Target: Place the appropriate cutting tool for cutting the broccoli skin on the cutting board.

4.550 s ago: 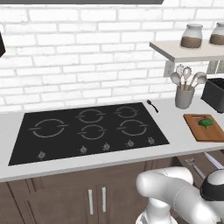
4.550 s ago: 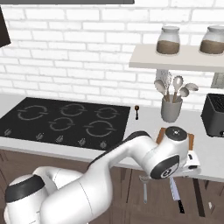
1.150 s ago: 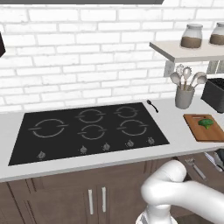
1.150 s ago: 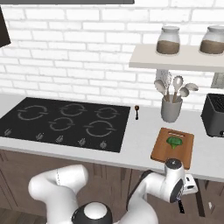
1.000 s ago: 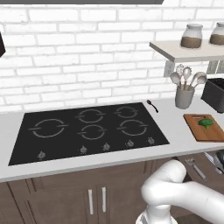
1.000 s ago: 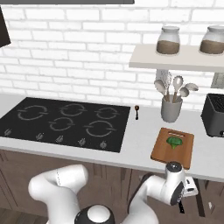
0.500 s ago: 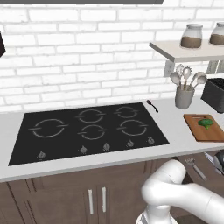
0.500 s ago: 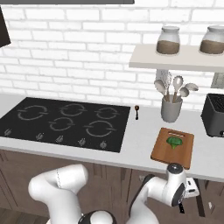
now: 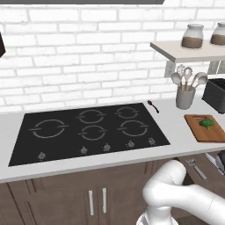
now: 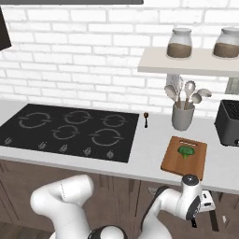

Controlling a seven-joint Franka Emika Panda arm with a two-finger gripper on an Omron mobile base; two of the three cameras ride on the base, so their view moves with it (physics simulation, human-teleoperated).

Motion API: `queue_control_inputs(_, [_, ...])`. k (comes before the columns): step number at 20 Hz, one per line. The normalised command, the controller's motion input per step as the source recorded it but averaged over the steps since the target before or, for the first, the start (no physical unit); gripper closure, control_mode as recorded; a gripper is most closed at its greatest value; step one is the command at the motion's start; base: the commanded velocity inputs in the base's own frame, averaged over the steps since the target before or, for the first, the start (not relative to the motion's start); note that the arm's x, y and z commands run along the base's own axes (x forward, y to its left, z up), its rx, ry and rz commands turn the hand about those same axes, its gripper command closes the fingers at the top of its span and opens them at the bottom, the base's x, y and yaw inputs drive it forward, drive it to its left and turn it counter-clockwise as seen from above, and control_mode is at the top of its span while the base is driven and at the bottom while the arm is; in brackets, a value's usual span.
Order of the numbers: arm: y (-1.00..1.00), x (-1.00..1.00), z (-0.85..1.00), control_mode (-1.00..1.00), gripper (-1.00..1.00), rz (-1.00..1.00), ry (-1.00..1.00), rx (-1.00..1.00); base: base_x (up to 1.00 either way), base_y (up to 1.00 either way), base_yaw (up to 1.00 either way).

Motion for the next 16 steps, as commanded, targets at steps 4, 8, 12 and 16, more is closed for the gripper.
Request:
queue_control_inputs(4, [0.0,0.0,0.0,-1.0,-1.0,0.0,0.0,0.0,0.0,0.0,0.0])
queue_control_inputs(8, [0.0,0.0,-0.1,-1.0,-1.0,0.0,0.01,0.0,0.0,0.0,0.0])
queue_control_inputs(12, [0.0,0.0,-0.37,-1.0,-1.0,0.0,0.02,-0.01,0.0,0.0,0.0])
queue_control_inputs(16, [0.0,0.0,0.0,-1.0,-1.0,0.0,0.0,0.0,0.0,0.0,0.0])
